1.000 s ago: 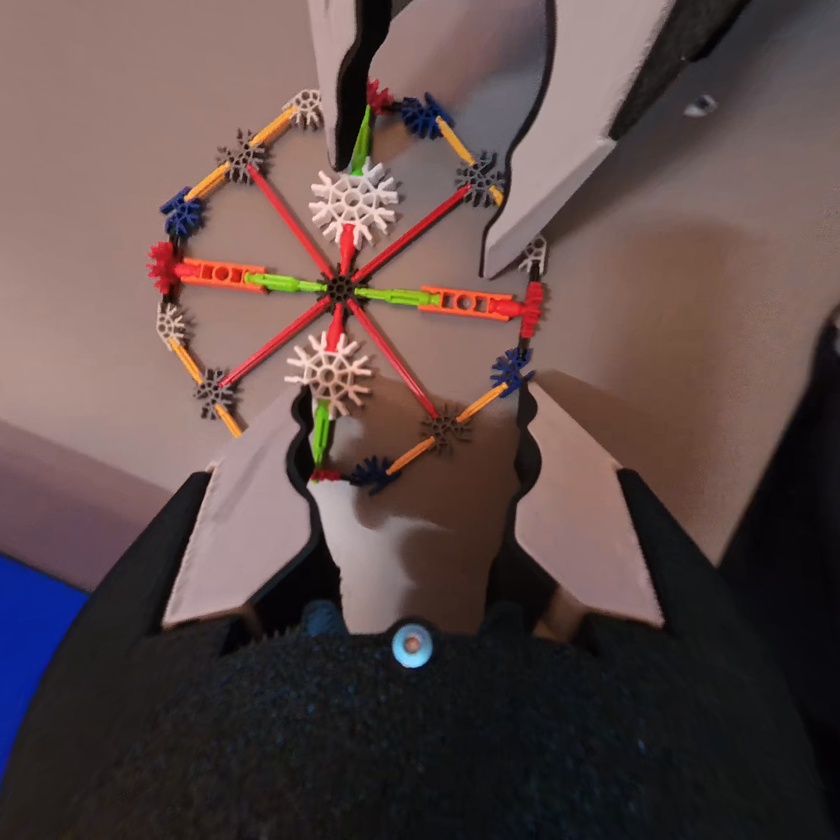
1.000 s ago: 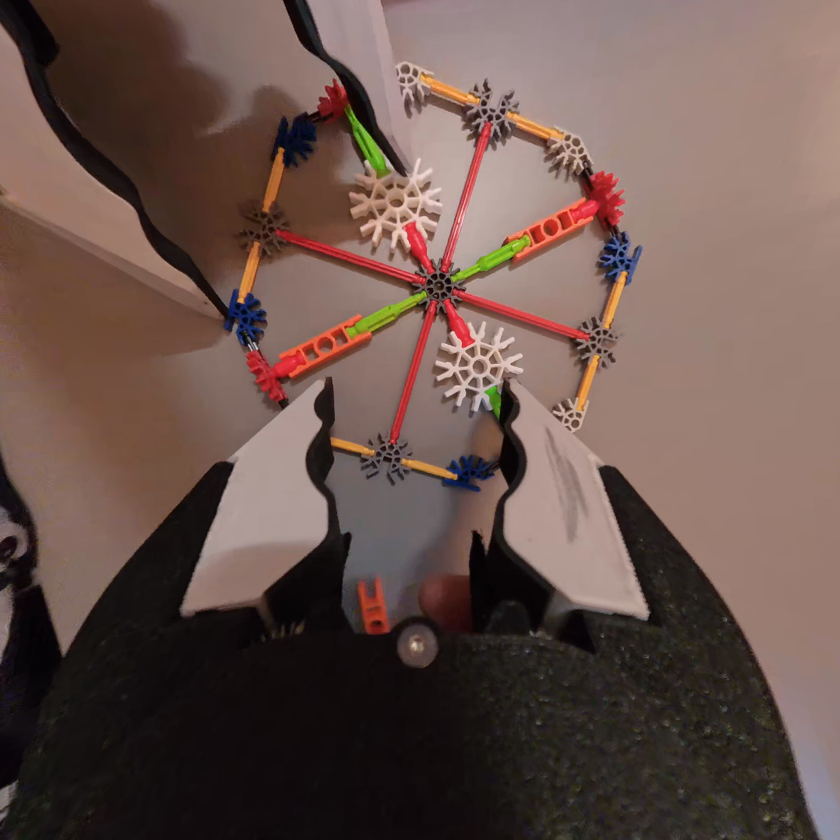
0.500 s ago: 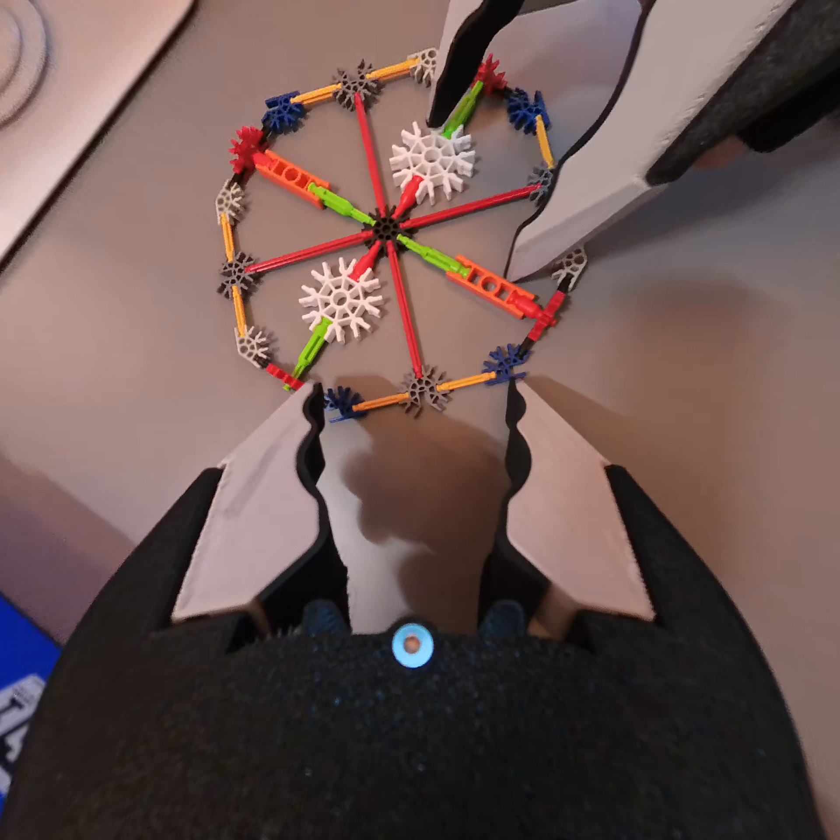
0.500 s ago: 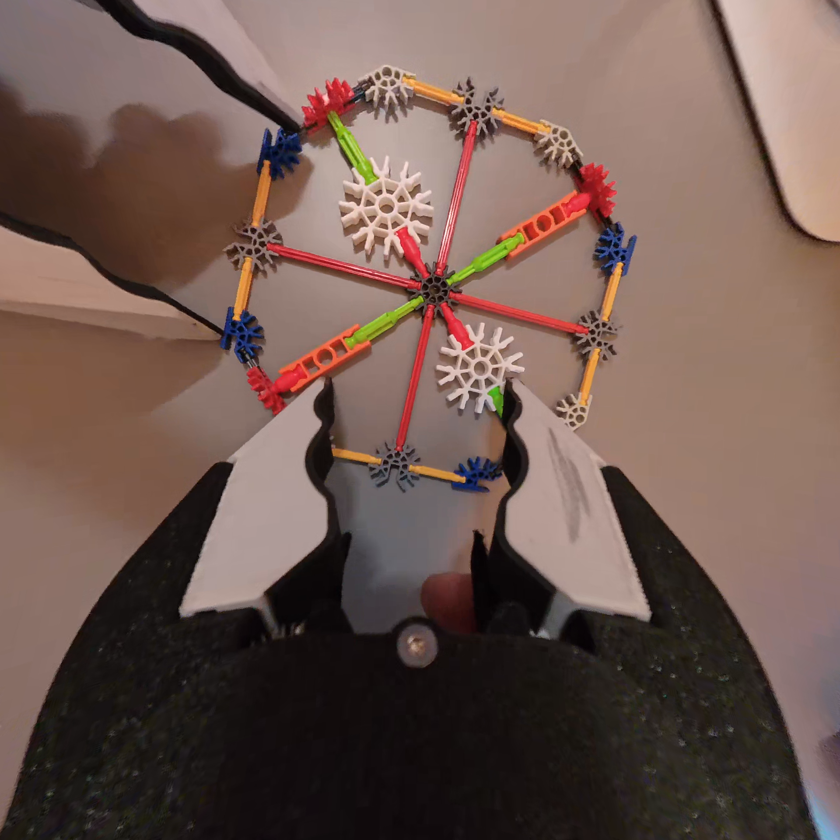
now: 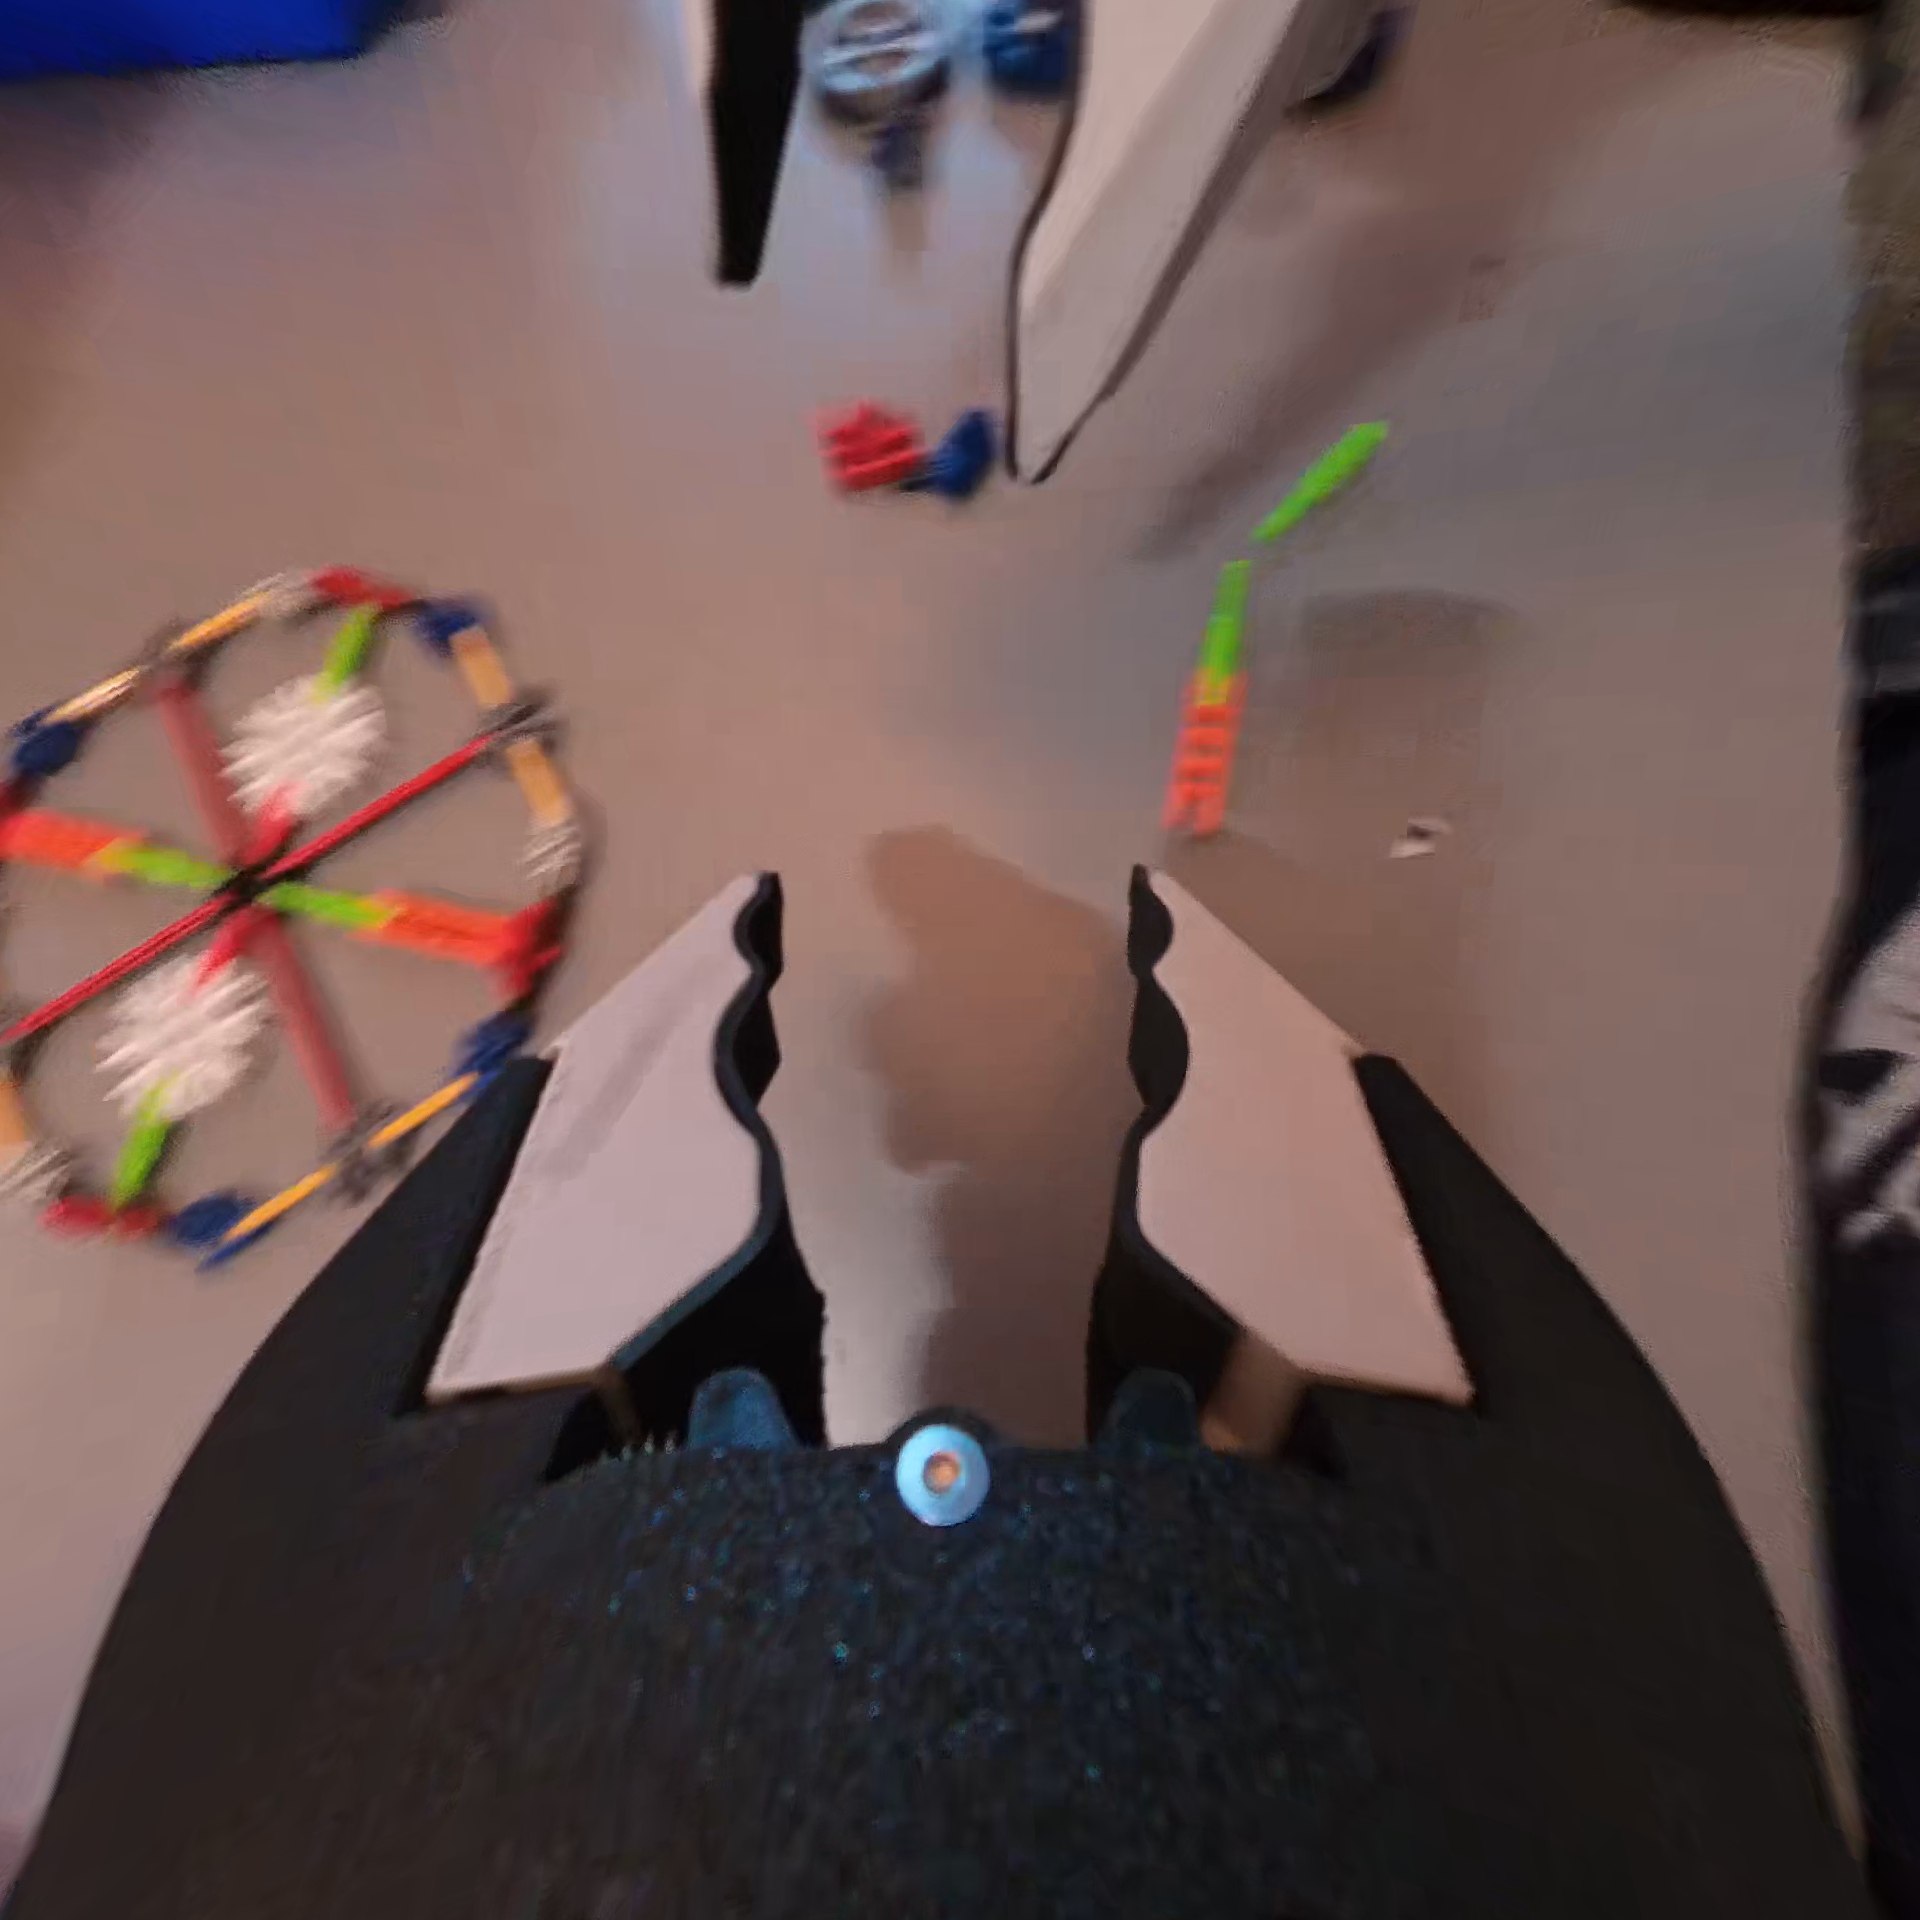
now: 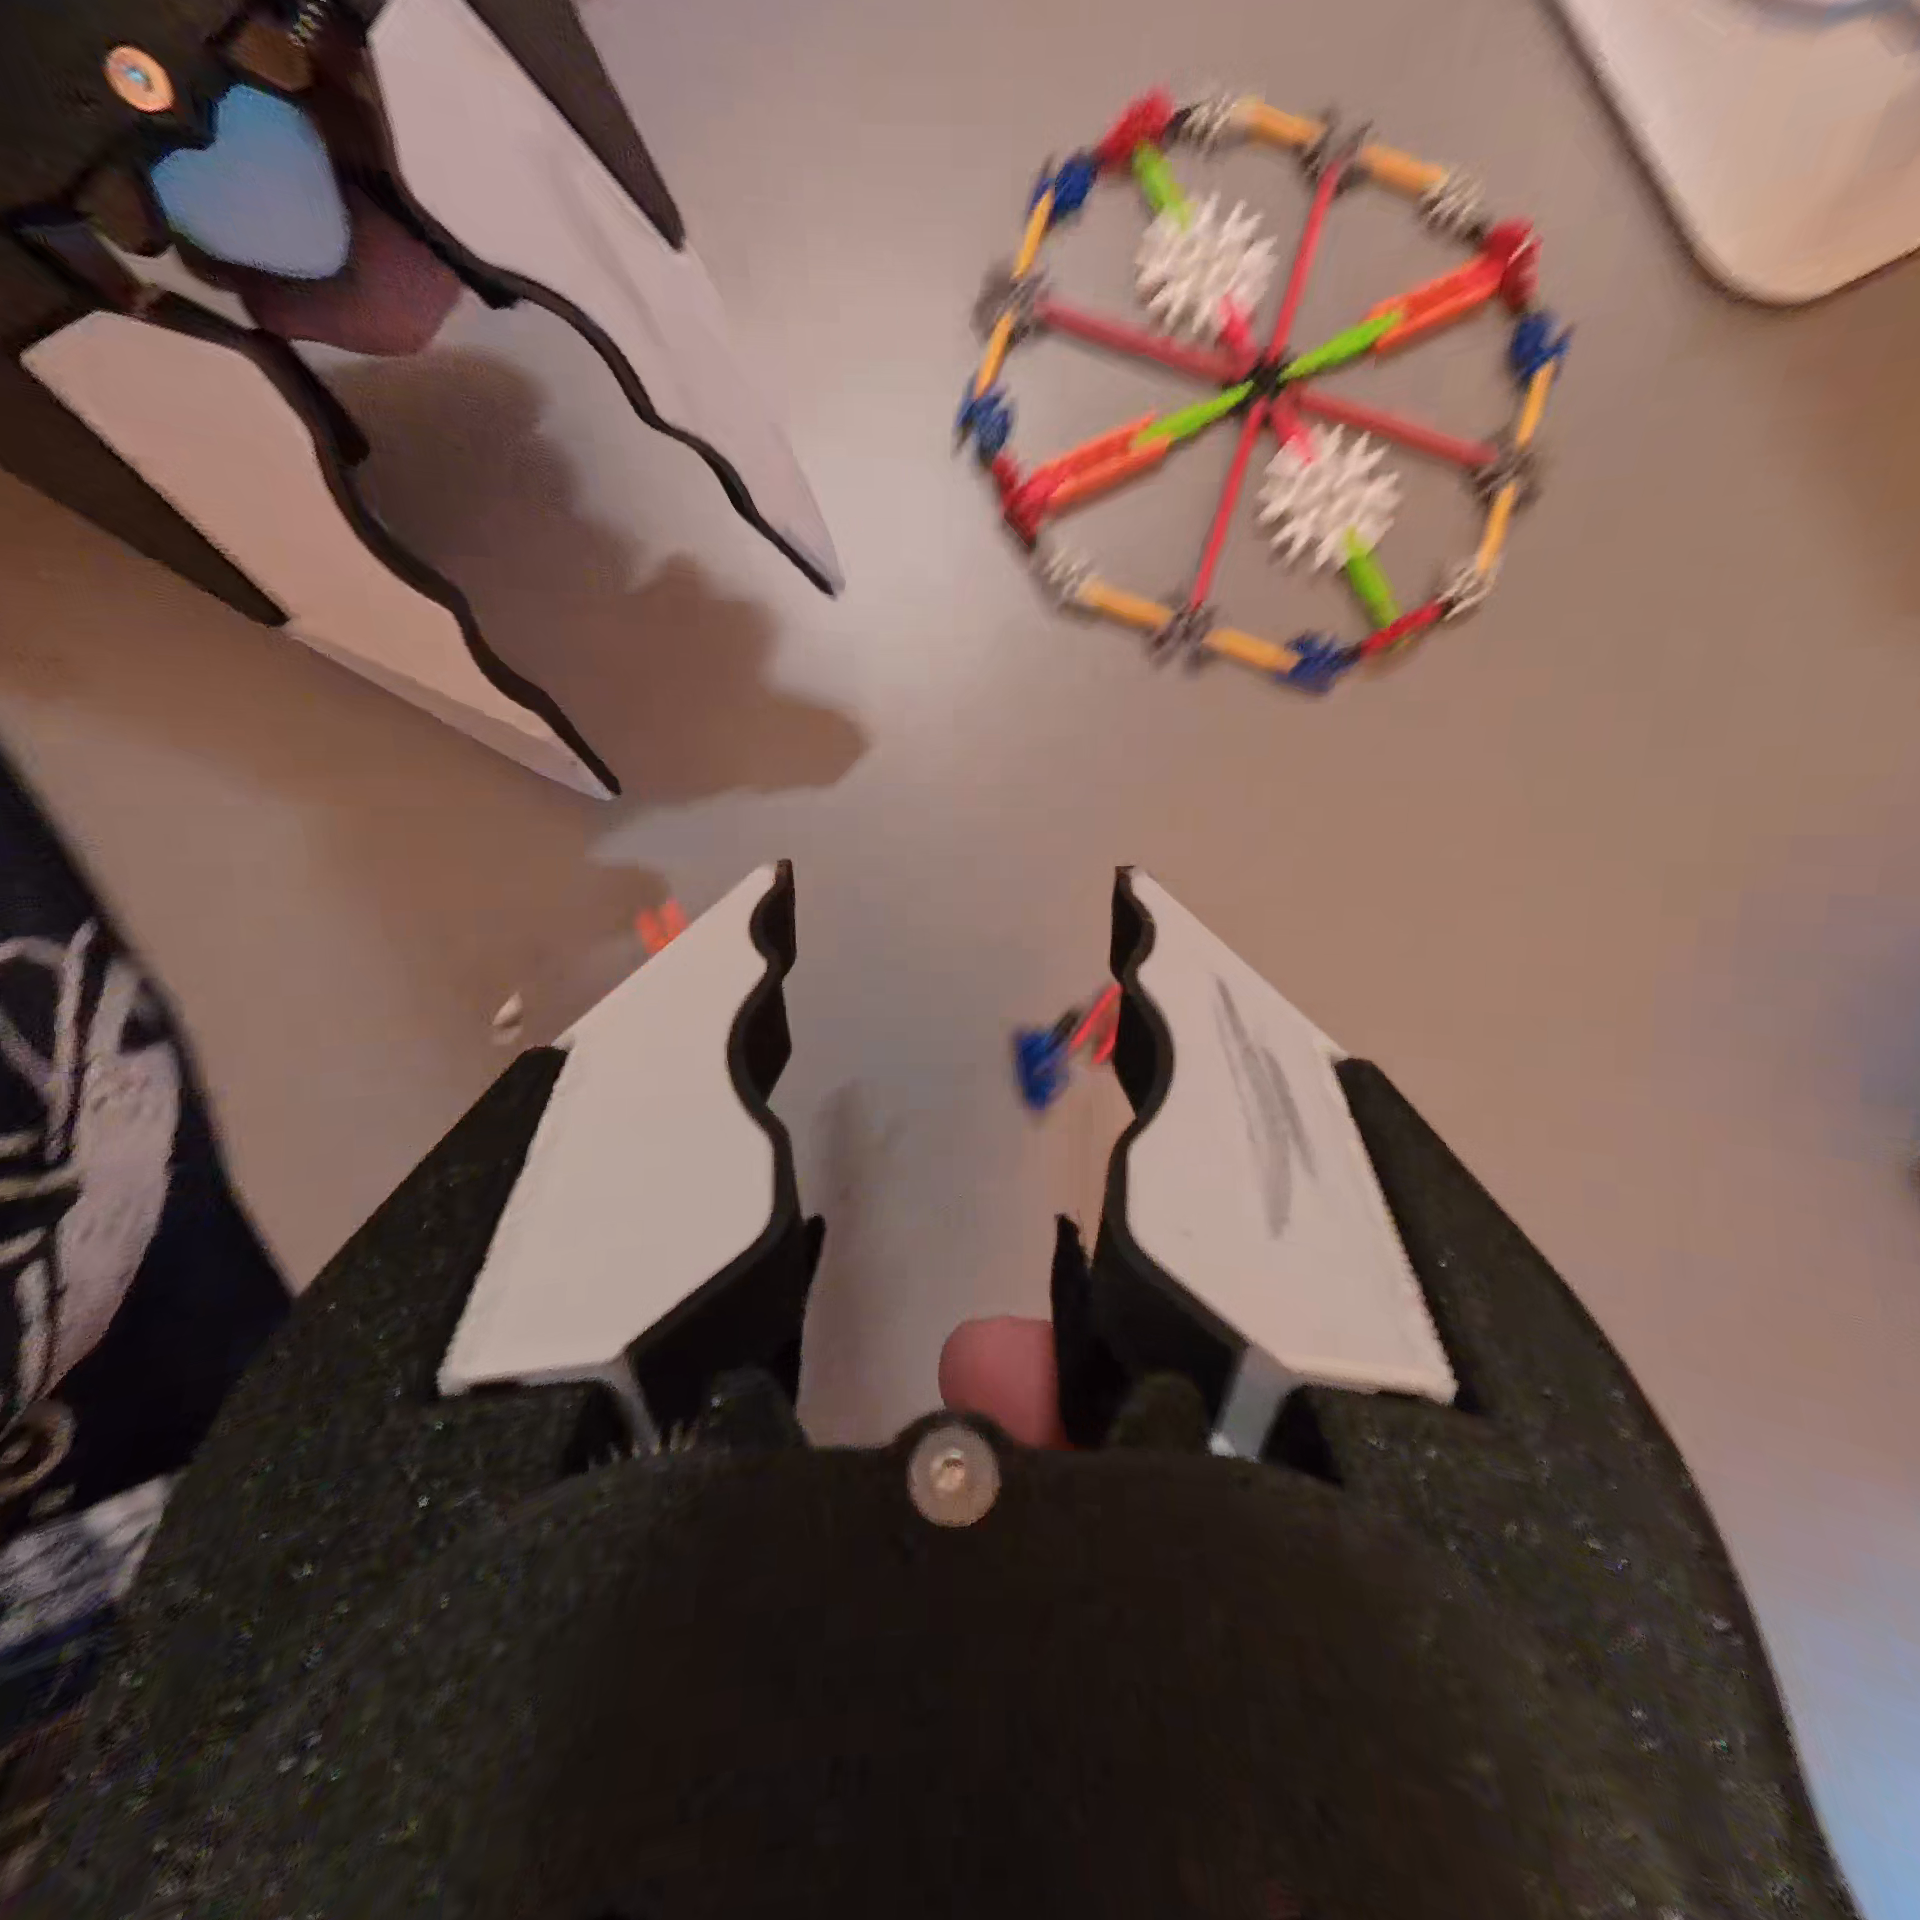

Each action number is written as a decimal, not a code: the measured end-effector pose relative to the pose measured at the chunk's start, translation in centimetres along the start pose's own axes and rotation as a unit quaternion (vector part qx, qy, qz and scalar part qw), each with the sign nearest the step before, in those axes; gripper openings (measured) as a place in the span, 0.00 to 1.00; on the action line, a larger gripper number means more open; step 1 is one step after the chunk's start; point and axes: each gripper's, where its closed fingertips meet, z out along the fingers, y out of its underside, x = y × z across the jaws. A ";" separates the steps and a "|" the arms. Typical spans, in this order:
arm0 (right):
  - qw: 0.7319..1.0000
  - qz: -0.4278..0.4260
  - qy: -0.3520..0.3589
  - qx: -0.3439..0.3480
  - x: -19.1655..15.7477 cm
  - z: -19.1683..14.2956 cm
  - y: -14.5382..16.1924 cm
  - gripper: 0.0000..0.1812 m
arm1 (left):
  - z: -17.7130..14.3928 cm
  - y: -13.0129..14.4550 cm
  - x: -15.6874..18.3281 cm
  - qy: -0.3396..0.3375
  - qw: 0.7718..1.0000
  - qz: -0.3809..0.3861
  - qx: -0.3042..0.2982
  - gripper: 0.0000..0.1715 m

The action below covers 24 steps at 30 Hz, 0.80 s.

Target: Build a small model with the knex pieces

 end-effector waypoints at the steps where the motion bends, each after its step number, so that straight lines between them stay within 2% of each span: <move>1: 1.000 0.004 -0.005 -0.011 -1.0 -0.4 1.3 0.32 | 0.7 -0.3 1.8 0.025 1.000 0.012 0.000 0.37; 3: 0.999 0.007 -0.011 -0.030 -2.7 -0.6 3.9 0.30 | 1.9 -0.5 4.6 0.068 0.997 0.027 -0.009 0.34; 6: 0.999 0.022 -0.002 -0.047 -3.8 -0.5 6.7 0.29 | 3.7 -0.4 6.0 0.076 0.996 0.046 -0.023 0.28; 8: 0.999 0.024 -0.001 -0.036 -4.4 -0.4 7.2 0.29 | 4.1 -1.1 6.3 0.080 0.996 0.049 -0.008 0.19; 11: 0.999 0.031 -0.016 -0.017 -5.1 -0.2 7.3 0.27 | 4.5 -1.0 6.0 0.073 0.995 0.060 -0.017 0.05; 16: 1.000 0.018 -0.017 -0.016 -5.1 0.4 6.7 0.27 | 3.4 0.2 5.0 0.067 0.995 0.067 -0.029 0.05; 21: 1.000 0.015 -0.024 -0.004 -4.6 1.0 5.8 0.27 | 1.3 2.9 2.1 0.076 0.991 0.085 -0.066 0.05; 22: 1.000 0.018 -0.023 -0.004 -4.3 1.0 5.8 0.27 | 1.2 3.2 1.2 0.067 0.992 0.084 -0.068 0.06; 24: 1.000 0.022 -0.006 -0.004 -3.6 0.6 5.6 0.27 | 0.8 3.6 0.2 0.060 0.993 0.075 -0.072 0.18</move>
